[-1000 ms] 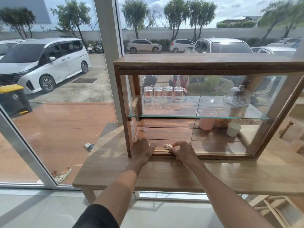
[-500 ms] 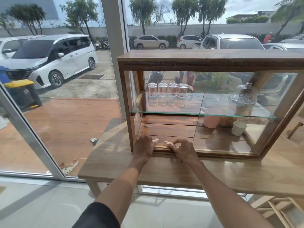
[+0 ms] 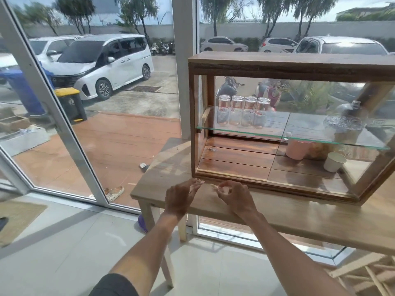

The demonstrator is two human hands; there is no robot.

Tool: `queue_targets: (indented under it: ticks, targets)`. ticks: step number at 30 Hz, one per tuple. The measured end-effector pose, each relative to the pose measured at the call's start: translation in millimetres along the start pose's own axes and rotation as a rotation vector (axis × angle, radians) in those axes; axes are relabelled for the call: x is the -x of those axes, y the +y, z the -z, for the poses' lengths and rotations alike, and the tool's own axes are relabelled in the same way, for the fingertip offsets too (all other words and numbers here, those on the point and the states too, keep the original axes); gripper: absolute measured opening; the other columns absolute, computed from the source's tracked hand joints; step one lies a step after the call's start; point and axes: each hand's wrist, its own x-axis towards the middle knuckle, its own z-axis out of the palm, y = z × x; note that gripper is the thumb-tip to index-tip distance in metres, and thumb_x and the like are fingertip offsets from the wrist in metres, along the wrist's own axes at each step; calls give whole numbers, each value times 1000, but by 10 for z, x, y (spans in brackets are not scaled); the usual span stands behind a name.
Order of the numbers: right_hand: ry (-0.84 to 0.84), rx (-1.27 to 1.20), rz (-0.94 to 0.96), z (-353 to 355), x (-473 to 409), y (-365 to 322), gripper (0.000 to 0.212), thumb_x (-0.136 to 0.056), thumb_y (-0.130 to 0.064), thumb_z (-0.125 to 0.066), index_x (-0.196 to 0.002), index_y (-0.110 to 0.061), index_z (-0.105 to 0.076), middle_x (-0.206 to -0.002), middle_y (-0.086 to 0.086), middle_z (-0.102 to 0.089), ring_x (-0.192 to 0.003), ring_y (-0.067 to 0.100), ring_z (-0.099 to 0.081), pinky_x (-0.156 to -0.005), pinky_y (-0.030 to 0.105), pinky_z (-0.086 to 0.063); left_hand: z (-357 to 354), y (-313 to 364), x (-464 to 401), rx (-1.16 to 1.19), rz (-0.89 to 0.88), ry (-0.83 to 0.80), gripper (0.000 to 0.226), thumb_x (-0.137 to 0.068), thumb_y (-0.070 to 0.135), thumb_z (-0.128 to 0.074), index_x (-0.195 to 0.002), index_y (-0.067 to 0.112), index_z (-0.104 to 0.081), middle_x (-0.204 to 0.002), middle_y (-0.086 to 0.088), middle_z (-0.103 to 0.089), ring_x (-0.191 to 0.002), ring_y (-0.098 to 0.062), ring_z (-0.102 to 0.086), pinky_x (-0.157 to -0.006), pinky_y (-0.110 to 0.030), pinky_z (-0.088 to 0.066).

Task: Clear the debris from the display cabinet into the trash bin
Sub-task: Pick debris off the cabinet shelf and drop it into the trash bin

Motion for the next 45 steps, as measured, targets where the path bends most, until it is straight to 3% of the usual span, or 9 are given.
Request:
queue_targets:
  ticks: [4,7,12,15,20,26,37,42,45]
  targets:
    - [-45,43,65,-189,231,-263,18,-84,-43,-77,-97,-32,-74,-56,-10,-59,-48,4,-52,-57,26,-42,232,-223,341,43,38,-3,28,-93,45,-58,-111,28,-70,-94,2,-77,-75,-17,-74,-65,-34,-61]
    - [-91,21,147,-482,391,-590,26,-84,-45,-75,-102,-27,-75,-62,-7,-65,-49,5,-55,-57,28,-48,390,-558,653,-60,69,32,45,-93,58,-42,-109,28,-71,-82,-2,-77,-65,-20,-72,-57,-34,-59]
    - [-232,17,263,-1065,693,-1183,24,-84,-40,-78,-106,-32,-74,-87,-12,-73,-72,7,-67,-65,24,-52,907,-1092,1253,-127,218,15,24,-91,43,-61,-110,31,-71,-93,1,-77,-81,-22,-72,-65,-33,-55]
    - [-295,-7,345,-1496,897,-1433,19,-82,-35,-81,-100,-29,-76,-65,-22,-60,-56,-5,-58,-58,14,-43,1239,-1399,1725,-166,360,56,20,-92,48,-57,-108,37,-65,-89,1,-76,-82,-25,-70,-65,-34,-52]
    - [-505,29,447,-2296,1331,-1724,16,-83,-33,-77,-96,-24,-75,-72,-1,-68,-66,19,-64,-64,33,-48,1643,-1825,2581,-199,619,37,29,-93,52,-55,-107,31,-70,-92,-2,-77,-86,-28,-71,-68,-35,-52]
    - [-719,41,454,-3120,1918,-1797,18,-81,-45,-74,-87,-28,-72,-45,-5,-52,-43,9,-48,-49,27,-33,1818,-2008,3579,-218,872,-71,34,-92,53,-57,-103,26,-73,-97,-3,-77,-91,-26,-71,-74,-34,-54]
    - [-916,138,358,-3838,2481,-1714,26,-83,-54,-72,-96,-31,-73,-65,-8,-63,-67,17,-63,-66,31,-49,1679,-2204,4237,-106,1133,-157,26,-90,44,-64,-102,23,-74,-97,-2,-77,-90,-24,-72,-76,-37,-57]
    - [-1001,225,326,-3998,2537,-1666,35,-82,-48,-77,-112,-32,-72,-100,4,-75,-96,25,-70,-83,34,-52,1537,-2342,4263,-96,1161,-225,32,-91,49,-61,-104,23,-73,-96,-3,-76,-91,-26,-70,-74,-37,-55]
    - [-1004,238,323,-4026,2458,-1622,36,-82,-48,-76,-114,-32,-71,-103,5,-75,-98,26,-69,-85,34,-52,1475,-2439,4281,-83,1169,-284,35,-90,53,-60,-103,22,-72,-96,-4,-76,-91,-28,-70,-75,-38,-56]
